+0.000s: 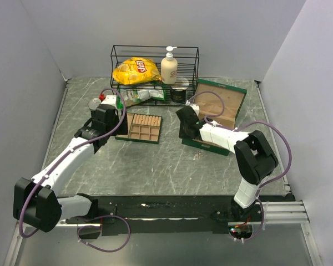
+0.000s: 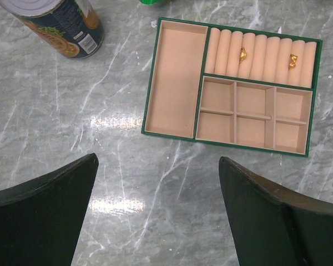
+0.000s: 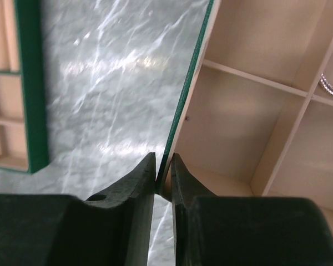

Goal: Organize the mixed jewelry

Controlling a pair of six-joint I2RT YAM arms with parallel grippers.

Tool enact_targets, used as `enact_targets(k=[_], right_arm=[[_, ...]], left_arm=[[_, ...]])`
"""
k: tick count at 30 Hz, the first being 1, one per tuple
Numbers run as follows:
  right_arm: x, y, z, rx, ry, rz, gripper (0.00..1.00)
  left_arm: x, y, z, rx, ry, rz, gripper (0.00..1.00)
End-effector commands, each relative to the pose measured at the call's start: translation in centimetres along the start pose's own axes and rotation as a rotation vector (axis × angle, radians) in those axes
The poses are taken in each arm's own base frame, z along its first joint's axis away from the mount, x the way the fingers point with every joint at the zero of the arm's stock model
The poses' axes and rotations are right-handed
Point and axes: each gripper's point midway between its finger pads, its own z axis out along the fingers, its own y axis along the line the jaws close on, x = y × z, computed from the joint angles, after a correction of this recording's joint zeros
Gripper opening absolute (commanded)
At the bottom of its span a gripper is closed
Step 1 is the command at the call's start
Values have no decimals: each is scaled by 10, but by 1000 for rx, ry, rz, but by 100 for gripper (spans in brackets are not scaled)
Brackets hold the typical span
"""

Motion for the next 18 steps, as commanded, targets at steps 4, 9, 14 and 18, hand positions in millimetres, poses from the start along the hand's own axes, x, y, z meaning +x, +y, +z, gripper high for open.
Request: enact_targets(k=[4, 9, 14, 18], right_arm=[[110, 12, -4, -3, 253, -114, 22], [117, 13, -9, -11, 244, -149, 21], [125, 22, -18, -51, 248, -196, 20], [136, 41, -27, -88, 261, -240, 20]], left_arm=[[2, -8, 0, 4, 5, 7, 96], [3, -4, -2, -25, 4, 14, 96], [1, -1, -5, -39, -12, 14, 96], [-1, 0, -7, -46, -21, 12, 96]])
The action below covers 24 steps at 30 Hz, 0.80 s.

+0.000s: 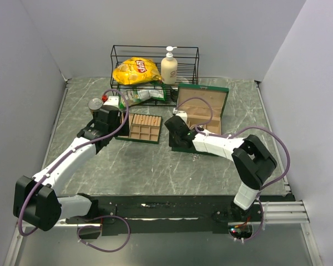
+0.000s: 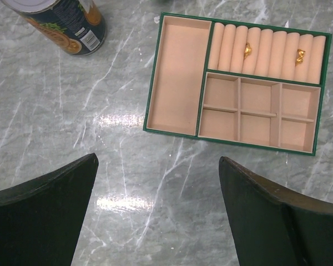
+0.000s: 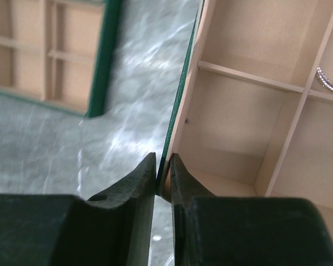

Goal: Organize the mixed jewelry

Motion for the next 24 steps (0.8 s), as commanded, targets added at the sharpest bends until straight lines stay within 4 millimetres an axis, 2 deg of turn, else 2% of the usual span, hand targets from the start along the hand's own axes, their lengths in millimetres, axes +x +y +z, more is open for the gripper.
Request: enact_targets(k=[1, 7, 10, 12, 16, 19, 20, 22, 24], right_arm=[[103, 6, -15, -2, 305, -151, 19], [118, 27, -20, -18, 328, -198, 18], [120, 27, -17, -1, 335, -216, 19], [114, 29, -18, 8, 326, -226, 22], [85, 31, -30, 1, 240, -241, 36], [54, 32, -49, -27, 145, -218, 48], [42, 30, -60, -40, 102, -205, 50], [25, 25, -69, -51, 51, -174, 57], [11, 20, -85, -89, 1, -151, 59]], left_arm=[[-6, 5, -7, -25, -27, -14, 96], [-9, 7, -10, -28, -40, -20, 96], [-9, 7, -9, -29, -39, -18, 96], [-9, 7, -10, -32, -41, -18, 96], [-11, 9, -11, -38, -50, -26, 96], [-13, 9, -12, -37, -57, -30, 96], [-13, 9, -12, -38, -59, -30, 96], [-14, 10, -12, -42, -63, -32, 96], [-14, 10, -13, -44, -68, -34, 96]])
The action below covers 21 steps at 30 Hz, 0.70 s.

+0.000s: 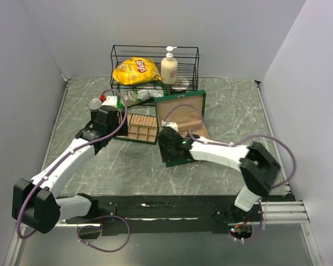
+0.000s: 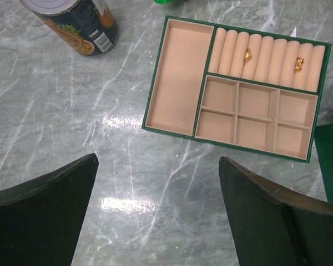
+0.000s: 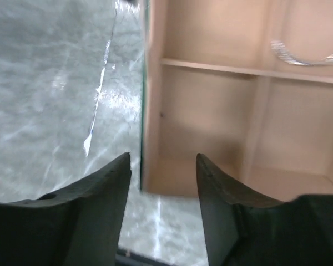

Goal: Organize the mixed jewelry

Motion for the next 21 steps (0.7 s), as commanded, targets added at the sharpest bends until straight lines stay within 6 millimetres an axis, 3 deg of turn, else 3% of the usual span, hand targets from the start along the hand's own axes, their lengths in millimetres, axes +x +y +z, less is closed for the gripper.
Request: enact_targets(k=[1, 4, 5, 7, 8, 11, 17, 21], right_arm=[[-43, -24, -49, -34, -169, 67, 60], [-45, -42, -68, -49, -214, 132, 61], [-41, -60, -74, -33, -227, 172, 61], [-33, -76, -78, -27, -236, 237, 60], [-23, -94, -80, -5, -244, 276, 59], [9, -114, -81, 0, -226, 362, 57], [64, -122, -59, -64, -149, 536, 52], [71, -120, -54, -81, -135, 567, 50]], left_arm=[[-11, 2, -7, -10, -51, -31, 96], [-11, 3, -6, -14, -50, -31, 96], [-11, 3, -6, -14, -50, -31, 96], [-11, 3, -6, -15, -51, -32, 96], [-11, 3, -6, -17, -51, -31, 96], [-11, 4, -6, -20, -52, -31, 96], [-13, 4, -5, -22, -55, -31, 96], [-10, 3, -4, -21, -48, -28, 96]])
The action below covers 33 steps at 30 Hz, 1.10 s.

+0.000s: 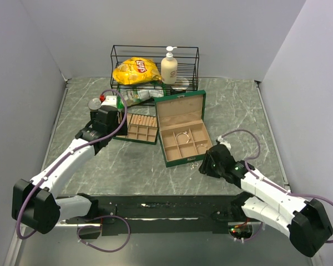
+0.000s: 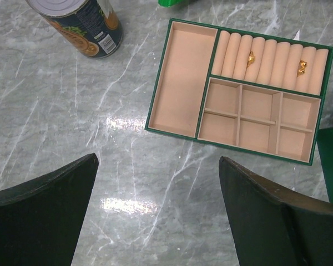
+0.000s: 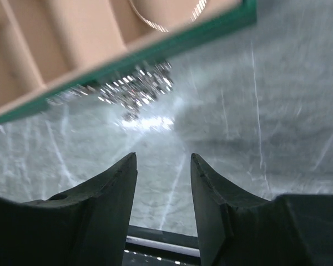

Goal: Organize the mixed jewelry

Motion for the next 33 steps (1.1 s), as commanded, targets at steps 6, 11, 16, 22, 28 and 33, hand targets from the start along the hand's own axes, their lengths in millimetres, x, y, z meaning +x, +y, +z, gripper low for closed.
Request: enact_targets(k=[6, 11, 16, 22, 28, 33], right_arm=[[0, 9, 14, -23, 13, 101, 49], [-8, 13, 28, -20, -15, 124, 48], [-18, 20, 38, -10, -35, 152, 48], [-24, 18, 47, 28, -48, 158, 48], [-23, 6, 55, 100, -44, 149, 48], [-20, -5, 58, 162, -42, 156, 43]], left_arm=[[-7, 0, -1, -5, -31, -20, 96], [-5, -1, 1, -5, -22, -16, 96], [-3, 0, 2, -12, -15, -14, 96], [-1, -2, 5, -11, -5, -8, 96], [0, -2, 7, -13, 2, -2, 96], [1, -3, 8, -9, 9, 3, 96]])
